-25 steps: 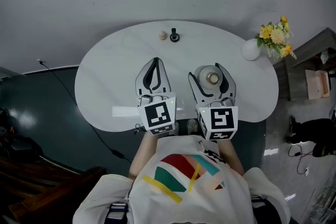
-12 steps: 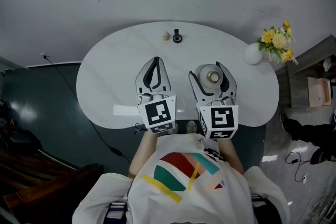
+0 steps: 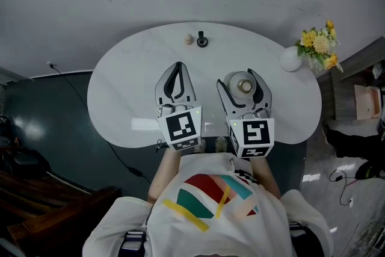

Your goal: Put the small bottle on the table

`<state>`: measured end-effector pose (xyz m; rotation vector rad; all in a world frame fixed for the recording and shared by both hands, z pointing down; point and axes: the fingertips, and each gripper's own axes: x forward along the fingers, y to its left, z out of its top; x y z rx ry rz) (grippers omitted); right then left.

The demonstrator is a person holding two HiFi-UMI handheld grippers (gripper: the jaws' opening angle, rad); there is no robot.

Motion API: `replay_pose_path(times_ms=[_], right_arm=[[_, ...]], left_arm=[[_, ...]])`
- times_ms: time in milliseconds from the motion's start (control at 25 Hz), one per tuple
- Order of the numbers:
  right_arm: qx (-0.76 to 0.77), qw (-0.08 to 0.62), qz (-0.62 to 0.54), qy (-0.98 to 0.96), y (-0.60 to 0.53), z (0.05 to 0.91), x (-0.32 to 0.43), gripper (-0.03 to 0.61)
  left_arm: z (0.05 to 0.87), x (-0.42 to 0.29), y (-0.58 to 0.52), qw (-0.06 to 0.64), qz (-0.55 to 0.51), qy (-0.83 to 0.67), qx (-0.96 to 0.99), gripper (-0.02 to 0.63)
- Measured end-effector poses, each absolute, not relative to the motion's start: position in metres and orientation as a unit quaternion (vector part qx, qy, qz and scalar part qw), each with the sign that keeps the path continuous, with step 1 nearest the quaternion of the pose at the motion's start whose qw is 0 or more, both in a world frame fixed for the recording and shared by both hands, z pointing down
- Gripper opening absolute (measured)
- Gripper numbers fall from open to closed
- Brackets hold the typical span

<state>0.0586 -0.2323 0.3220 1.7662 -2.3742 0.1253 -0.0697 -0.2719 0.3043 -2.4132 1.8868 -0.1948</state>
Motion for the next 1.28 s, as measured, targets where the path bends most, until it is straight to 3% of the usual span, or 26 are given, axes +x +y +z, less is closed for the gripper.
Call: replay_pose_path(times_ms=[600, 1280], right_arm=[[0.600, 0.102, 0.094, -0.788, -0.270, 0.345, 0.078, 0.339], [0.590, 0.185, 0.140, -0.774, -0.369, 0.411, 0.105, 0.339]], left_arm=[[0.318, -0.071, -0.294, 0.023, -0.085, 0.624, -0.776, 0.017], [0.327, -0.058, -0.340, 0.020, -0.112, 0.631, -0.768, 0.017]])
